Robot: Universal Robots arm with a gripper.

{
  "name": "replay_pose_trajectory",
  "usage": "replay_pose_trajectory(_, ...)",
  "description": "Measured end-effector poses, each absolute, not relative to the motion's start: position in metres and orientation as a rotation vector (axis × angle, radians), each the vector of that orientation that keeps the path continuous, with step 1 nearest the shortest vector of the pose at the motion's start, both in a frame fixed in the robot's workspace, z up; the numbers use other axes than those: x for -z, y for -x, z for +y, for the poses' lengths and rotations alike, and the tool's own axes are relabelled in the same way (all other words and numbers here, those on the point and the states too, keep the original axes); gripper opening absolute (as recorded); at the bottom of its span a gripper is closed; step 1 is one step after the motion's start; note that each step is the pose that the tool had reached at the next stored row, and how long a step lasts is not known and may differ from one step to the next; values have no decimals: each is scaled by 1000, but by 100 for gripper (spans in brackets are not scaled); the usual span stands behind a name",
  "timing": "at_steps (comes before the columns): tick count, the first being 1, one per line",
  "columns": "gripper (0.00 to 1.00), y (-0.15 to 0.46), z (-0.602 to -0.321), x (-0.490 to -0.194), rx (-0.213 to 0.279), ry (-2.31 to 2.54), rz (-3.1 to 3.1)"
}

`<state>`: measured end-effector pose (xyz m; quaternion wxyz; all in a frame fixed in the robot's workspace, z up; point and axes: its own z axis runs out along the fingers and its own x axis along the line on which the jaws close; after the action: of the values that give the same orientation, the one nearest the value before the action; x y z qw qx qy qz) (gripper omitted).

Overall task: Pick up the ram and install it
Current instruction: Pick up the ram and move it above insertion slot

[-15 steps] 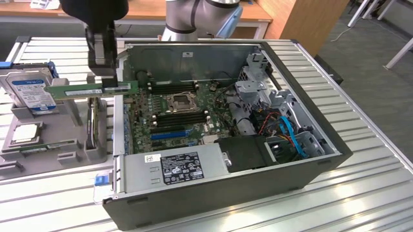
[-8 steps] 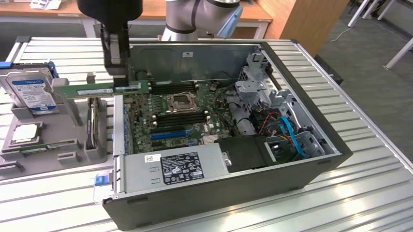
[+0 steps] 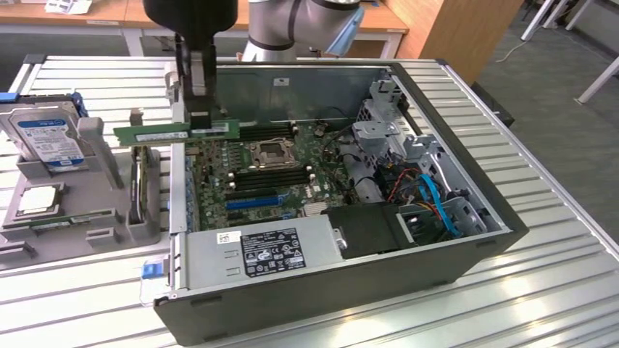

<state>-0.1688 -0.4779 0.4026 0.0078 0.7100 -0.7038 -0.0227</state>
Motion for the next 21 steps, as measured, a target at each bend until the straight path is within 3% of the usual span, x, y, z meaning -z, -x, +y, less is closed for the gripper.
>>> replay_pose_trajectory(21,11,119,-478,-403,71,-2219,-2200)
